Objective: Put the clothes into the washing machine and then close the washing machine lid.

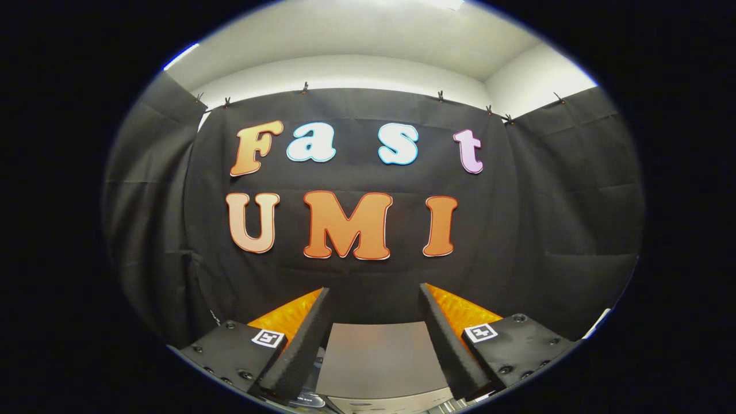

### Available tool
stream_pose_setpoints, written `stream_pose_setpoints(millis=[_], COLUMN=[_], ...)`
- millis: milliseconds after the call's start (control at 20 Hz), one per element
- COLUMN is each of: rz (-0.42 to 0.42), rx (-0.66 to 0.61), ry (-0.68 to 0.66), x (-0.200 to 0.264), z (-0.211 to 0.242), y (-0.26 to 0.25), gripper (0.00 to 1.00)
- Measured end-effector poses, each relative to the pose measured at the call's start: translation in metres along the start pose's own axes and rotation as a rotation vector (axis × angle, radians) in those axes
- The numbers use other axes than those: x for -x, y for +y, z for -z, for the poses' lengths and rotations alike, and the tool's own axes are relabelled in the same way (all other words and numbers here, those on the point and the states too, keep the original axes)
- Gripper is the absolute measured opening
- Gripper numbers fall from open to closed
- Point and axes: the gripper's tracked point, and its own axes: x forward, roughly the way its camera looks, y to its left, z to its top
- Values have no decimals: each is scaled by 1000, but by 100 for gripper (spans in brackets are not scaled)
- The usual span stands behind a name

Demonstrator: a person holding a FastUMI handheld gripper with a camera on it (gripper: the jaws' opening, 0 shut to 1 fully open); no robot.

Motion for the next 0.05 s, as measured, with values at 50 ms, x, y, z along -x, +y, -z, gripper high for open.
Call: stream_pose_setpoints(millis=[50], rz=[0], rx=[5], ry=[4], x=[-1], z=[1], y=[1], gripper=[97])
